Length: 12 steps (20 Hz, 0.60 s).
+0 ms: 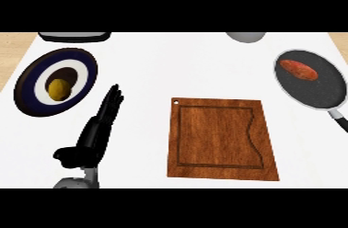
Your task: Pick the sweet potato from the cutting board and place it in the pan
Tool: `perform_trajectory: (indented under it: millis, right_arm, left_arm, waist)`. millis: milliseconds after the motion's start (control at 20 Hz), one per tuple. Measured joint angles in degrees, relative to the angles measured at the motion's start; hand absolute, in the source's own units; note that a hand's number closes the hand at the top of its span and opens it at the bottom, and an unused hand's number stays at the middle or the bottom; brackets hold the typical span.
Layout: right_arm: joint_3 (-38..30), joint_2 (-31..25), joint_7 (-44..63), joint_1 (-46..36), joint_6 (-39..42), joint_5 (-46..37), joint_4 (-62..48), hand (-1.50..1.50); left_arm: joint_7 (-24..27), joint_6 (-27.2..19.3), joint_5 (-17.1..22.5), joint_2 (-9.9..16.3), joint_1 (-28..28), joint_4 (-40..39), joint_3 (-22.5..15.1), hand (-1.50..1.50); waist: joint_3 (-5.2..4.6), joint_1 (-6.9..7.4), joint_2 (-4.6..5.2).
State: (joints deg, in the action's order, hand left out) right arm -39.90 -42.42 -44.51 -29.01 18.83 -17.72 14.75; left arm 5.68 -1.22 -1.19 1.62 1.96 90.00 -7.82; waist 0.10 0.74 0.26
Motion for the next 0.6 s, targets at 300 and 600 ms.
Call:
perform_trajectory:
  millis: [300, 600]
  right_arm:
    - [2.0, -1.1, -0.3, 0.3, -1.2, 0.5, -0.4, -1.5]
    - [3.8, -1.2, -1.7, 1.0, -3.6, 0.8, 0.6, -1.5]
  left_arm:
    - [0.1, -0.6, -0.4, -0.4, -0.1, 0.2, -0.8, 0.0]
    - [0.0, 0.6, 0.7, 0.0, -0.4, 0.4, 0.3, 0.0]
  waist:
    - [0.01, 0.08, 0.02]
    - [0.02, 0.01, 0.0]
